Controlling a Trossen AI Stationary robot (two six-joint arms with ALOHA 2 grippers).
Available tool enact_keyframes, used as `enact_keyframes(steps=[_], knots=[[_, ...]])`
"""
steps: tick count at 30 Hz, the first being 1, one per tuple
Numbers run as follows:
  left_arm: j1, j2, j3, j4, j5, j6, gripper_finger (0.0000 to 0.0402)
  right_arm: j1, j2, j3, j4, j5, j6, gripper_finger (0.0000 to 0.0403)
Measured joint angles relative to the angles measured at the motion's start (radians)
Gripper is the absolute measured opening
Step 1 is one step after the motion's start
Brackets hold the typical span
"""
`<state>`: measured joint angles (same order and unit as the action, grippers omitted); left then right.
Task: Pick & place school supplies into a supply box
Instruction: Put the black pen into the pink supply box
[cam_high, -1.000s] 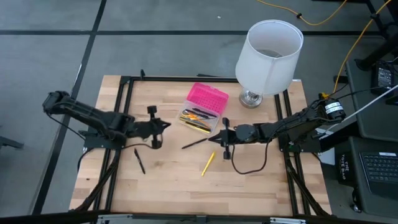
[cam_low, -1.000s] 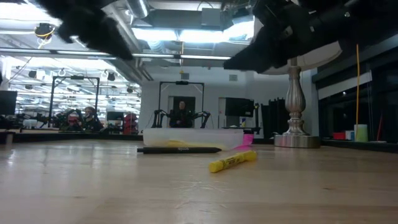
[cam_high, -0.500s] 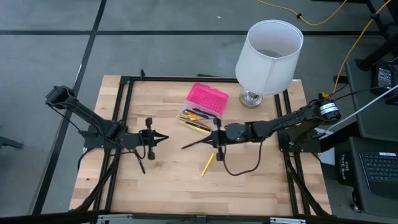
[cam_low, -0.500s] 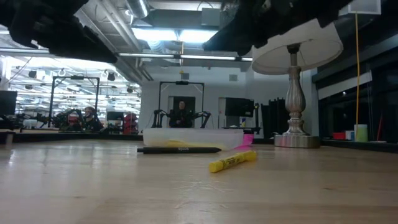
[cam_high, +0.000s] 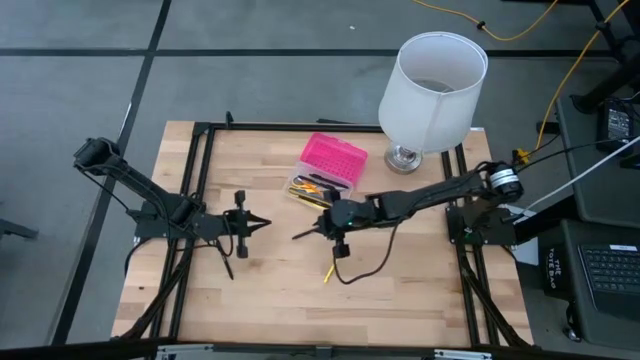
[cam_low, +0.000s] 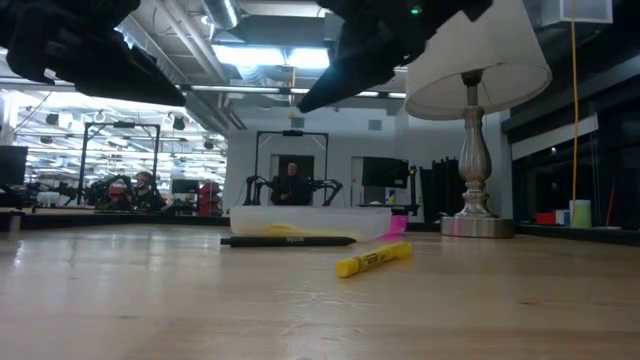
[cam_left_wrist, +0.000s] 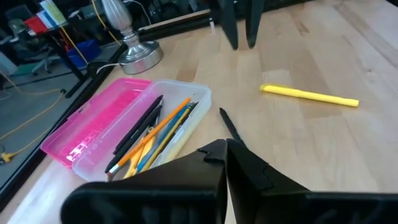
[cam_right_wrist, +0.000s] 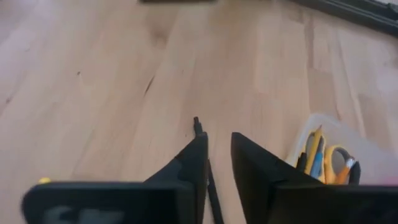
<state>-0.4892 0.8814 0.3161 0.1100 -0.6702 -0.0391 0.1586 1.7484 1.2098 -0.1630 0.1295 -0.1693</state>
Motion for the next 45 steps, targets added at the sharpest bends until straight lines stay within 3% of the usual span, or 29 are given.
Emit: enact_keyframes(steps=[8, 16, 23, 32, 45], knots=[[0.000, 0.000, 0.000, 0.004, 0.043, 0.000, 0.0006, -0.029, 0.112, 0.131, -0.100, -0.057, -0.072, 0.0120], [0.000, 0.000, 0.000, 0.007, 0.042, 0.000, 0.0006, -0.062, 0.211, 0.247, -0.253, -0.063, -0.047, 0.0127], [0.000, 0.000, 0.000, 0.028, 0.042, 0.000, 0.0006, -0.075, 0.268, 0.257, -0.284, -0.131, -0.018, 0.0127], [0.000, 0.000, 0.000, 0.069, 0.040, 0.109, 0.0007, -0.093, 0.276, 0.257, -0.308, -0.131, 0.010, 0.0127], [0.000, 0.000, 0.000, 0.106, 0.034, 0.114, 0.0006, -0.102, 0.361, 0.256, -0.302, -0.131, 0.007, 0.0127]])
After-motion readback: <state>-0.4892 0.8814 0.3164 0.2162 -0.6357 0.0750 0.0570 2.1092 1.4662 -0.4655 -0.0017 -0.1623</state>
